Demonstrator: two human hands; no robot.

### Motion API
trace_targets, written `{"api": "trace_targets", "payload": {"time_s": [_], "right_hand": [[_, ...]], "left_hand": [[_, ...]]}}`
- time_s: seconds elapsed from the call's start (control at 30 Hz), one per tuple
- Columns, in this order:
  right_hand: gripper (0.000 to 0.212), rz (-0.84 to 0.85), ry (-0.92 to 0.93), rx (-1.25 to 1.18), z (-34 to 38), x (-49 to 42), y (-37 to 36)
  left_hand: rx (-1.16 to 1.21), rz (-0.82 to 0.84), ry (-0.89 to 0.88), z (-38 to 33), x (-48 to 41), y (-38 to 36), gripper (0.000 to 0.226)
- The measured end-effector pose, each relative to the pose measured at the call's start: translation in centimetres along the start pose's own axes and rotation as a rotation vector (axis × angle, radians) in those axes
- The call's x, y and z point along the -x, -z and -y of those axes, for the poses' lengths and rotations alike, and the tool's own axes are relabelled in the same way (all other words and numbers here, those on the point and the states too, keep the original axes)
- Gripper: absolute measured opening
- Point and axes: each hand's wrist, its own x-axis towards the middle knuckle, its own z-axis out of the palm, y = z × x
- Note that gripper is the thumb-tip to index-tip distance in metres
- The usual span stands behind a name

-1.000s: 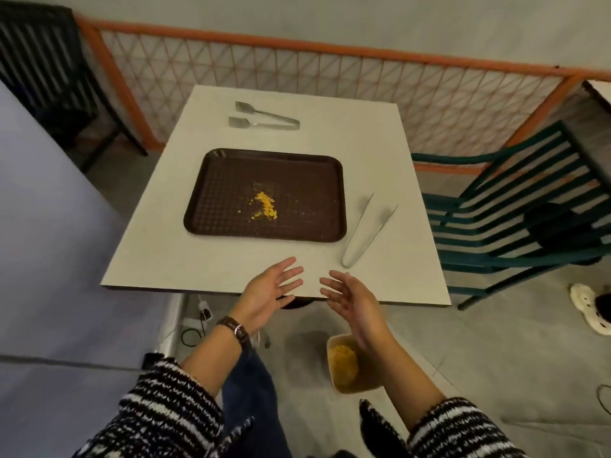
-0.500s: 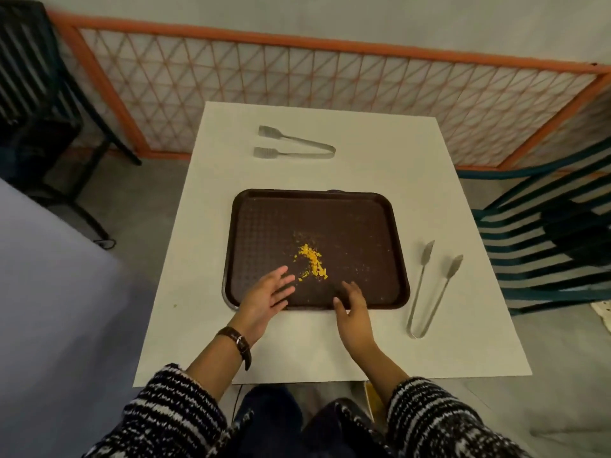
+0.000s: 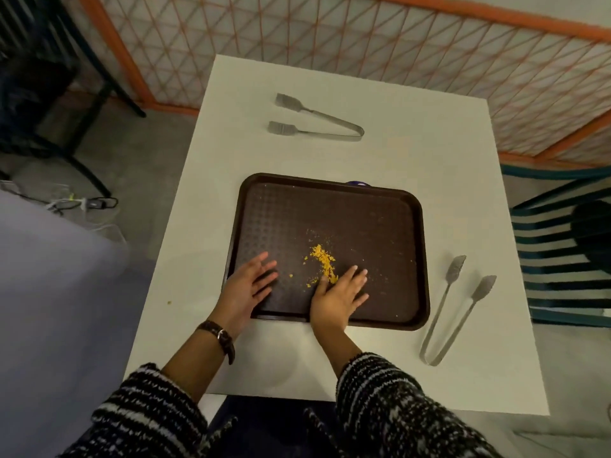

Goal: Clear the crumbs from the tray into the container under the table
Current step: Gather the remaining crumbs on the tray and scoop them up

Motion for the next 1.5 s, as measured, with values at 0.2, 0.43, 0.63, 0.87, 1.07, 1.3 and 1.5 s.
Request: {"api": "trace_targets", "payload": {"time_s": [0.2, 0.43, 0.63, 0.87, 1.07, 1.3, 1.5], "right_hand": [[0.069, 0.062, 0.132, -0.027, 2.6, -1.2, -2.2], [0.057, 0.237, 0.466, -0.301, 2.0, -2.8, -0.2], [0.057, 0.191, 0.579, -0.060, -0.2, -9.9, 3.1], [0.057, 0.428, 0.855, 0.066, 0.9, -10.8, 2.3], [0.046, 0.661, 1.006, 0.017, 0.1, -6.7, 2.9], [0.037, 0.302, 0.851, 0.004, -2.0, -7.1, 6.9], [0.037, 0.209, 0.695, 0.015, -5.6, -6.5, 7.8]], "left_hand": [[-0.015, -0.074, 0.000, -0.4, -0.9, 1.1, 0.026], [-0.036, -0.102, -0.010, 0.1, -1.8, 0.1, 0.031], [-0.118, -0.129, -0.050, 0.1, -3.0, -1.3, 0.024], [-0.153, -0.146, -0.063, 0.7, -3.5, -0.3, 0.025], [-0.164, -0.129, -0.074, 0.6, -3.8, -0.3, 0.025], [-0.848, 0.024, -0.361, 1.1, -3.7, -1.2, 0.041], [-1.303, 0.253, -0.548, 3.3, -5.3, -3.6, 0.066]]}}
